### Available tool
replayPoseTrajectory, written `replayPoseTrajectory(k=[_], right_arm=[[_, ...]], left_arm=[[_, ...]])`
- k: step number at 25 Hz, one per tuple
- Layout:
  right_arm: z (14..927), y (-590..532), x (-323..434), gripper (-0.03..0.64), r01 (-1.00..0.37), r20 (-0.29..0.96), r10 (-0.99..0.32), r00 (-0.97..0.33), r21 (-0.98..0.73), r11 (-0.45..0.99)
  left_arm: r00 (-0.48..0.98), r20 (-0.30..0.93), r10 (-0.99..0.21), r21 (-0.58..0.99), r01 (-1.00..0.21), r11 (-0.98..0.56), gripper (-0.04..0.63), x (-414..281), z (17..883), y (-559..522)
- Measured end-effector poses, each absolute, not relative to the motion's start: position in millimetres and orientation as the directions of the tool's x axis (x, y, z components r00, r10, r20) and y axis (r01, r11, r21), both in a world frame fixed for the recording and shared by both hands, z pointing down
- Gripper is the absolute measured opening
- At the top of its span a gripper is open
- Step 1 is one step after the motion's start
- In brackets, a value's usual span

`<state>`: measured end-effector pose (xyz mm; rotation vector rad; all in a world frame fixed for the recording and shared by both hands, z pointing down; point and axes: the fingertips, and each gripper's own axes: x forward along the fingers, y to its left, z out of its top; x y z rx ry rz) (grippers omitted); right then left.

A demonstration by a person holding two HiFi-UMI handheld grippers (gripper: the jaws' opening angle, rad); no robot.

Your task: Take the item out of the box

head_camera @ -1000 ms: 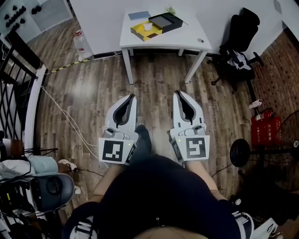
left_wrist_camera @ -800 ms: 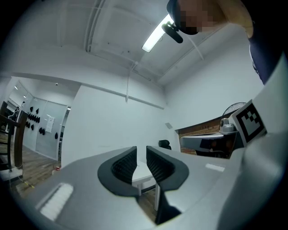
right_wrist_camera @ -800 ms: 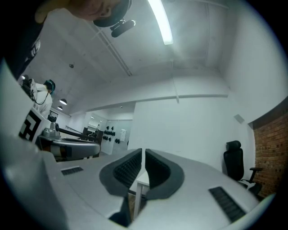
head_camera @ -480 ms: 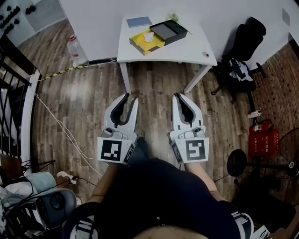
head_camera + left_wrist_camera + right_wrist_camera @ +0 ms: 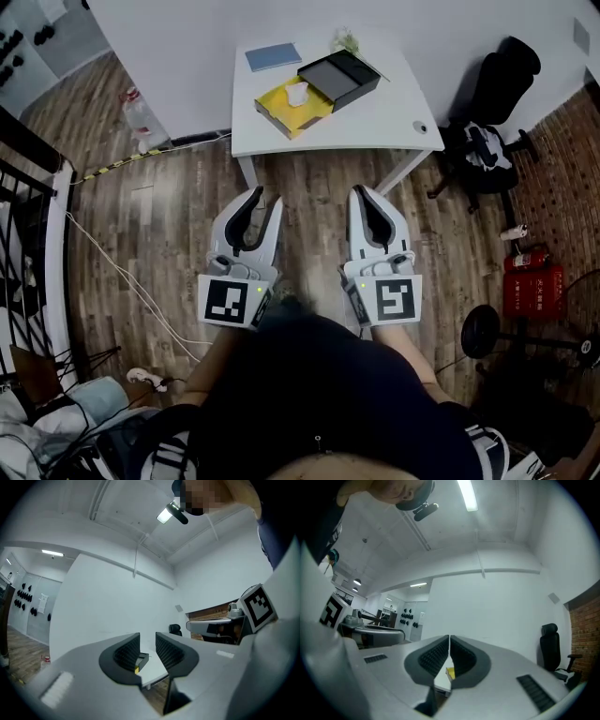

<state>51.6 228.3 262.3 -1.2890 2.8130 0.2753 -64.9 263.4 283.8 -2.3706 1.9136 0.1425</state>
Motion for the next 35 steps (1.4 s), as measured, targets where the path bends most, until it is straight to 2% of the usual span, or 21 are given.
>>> replayPoseTrajectory(k=[13, 25, 35], right_arm=[[268, 178, 10, 0.012, -0.764, -0.109, -0.756, -0.646, 0.096, 0.639], [261, 162, 5, 0.012, -0.779, -0.132, -0.768, -0.627, 0.099, 0.619], [264, 112, -4, 0.012, -0.777, -0.134, -0.765, -0.630, 0.092, 0.623]], left_arm=[[0.217, -0.114, -0.969, -0.022, -0.976, -0.216, 0.112, -103, 281, 204], [0.234, -0.152, -0.960, -0.018, -0.972, -0.234, 0.112, -114, 282, 191], [0.222, -0.136, -0.966, -0.008, -0.975, -0.223, 0.112, -126, 287, 146]])
